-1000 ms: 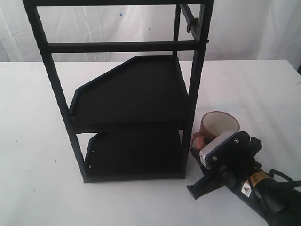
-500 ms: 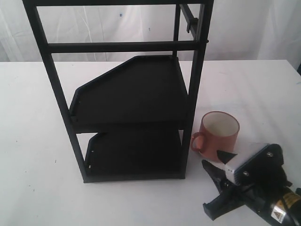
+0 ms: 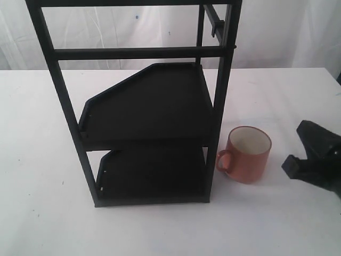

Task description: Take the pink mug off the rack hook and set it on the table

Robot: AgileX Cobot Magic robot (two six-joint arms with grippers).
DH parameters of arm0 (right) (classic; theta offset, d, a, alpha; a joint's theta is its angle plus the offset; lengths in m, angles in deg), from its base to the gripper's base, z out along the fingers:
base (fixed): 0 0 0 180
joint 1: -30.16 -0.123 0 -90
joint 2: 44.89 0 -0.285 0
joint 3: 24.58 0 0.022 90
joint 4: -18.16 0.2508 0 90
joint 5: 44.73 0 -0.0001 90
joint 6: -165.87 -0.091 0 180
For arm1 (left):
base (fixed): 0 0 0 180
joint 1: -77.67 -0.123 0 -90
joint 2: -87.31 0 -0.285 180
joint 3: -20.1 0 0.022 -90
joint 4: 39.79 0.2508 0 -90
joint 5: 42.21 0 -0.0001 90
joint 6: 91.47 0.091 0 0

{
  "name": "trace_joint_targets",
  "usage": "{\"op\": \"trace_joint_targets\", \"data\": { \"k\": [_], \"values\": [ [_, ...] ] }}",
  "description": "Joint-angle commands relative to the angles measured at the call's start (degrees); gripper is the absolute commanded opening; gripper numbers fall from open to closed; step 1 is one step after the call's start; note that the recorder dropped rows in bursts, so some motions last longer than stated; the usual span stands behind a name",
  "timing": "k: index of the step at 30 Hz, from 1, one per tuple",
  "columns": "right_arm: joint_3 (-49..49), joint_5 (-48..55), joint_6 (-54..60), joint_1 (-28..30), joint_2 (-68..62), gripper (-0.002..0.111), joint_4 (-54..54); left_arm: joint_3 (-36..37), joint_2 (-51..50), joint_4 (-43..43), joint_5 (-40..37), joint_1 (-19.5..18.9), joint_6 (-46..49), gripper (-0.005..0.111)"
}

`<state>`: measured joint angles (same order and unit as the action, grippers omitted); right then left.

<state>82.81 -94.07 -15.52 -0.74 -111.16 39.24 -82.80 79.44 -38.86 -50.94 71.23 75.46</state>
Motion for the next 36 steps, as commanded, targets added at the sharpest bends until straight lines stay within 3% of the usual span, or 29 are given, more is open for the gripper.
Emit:
{"op": "trace_joint_targets", "data": {
  "k": [1,4,7,12,14,16,20,28,30,32,33,35,36],
  "values": [
    [7.71,16.19,16.54,0.1,4.69,0.0,15.12,0.12,0.08,-0.47,0.18,0.32,0.01,0.0],
    [14.5,23.77,30.84,0.79,5.04,0.0,24.71,0.12,0.08,-0.47,0.18,0.32,0.01,0.0],
    [21.21,28.88,53.12,3.39,4.14,0.0,42.85,0.12,0.08,-0.47,0.18,0.32,0.01,0.0],
    [28.95,17.42,96.24,9.14,2.22,0.0,74.23,0.12,0.08,-0.47,0.18,0.32,0.01,0.0],
    [31.0,11.56,111.51,11.95,1.27,0.0,78.87,0.12,0.08,-0.47,0.18,0.32,0.01,0.0],
    [31.27,6.99,119.47,14.9,0.36,0.0,78.87,0.12,0.08,-0.47,0.18,0.32,0.01,0.0],
    [30.52,-2.59,119.56,20.21,-0.6,0.0,78.87,0.12,0.08,-0.47,0.18,0.32,0.01,0.0],
    [20.15,4.41,118.55,25.3,1.11,0.0,78.87,0.12,0.08,-0.47,0.18,0.32,0.01,0.0],
    [18.14,15.92,109.78,25.3,5.53,0.0,78.87,0.12,0.08,-0.47,0.18,0.32,0.01,0.0],
    [18.14,33.63,95.29,25.3,12.01,0.0,78.87,0.12,0.08,-0.47,0.18,0.32,0.01,0.0],
    [18.85,48.06,87.77,25.3,14.51,0.0,76.72,0.12,0.08,-0.47,0.18,0.32,0.01,0.0],
    [21.82,68.58,86.84,25.3,15.24,0.0,71.21,0.12,0.08,-0.47,0.18,0.32,0.01,0.0],
    [23.17,72.76,85.95,25.3,14.74,0.0,67.77,0.12,0.08,-0.47,0.18,0.32,0.01,0.0]
  ]
}}
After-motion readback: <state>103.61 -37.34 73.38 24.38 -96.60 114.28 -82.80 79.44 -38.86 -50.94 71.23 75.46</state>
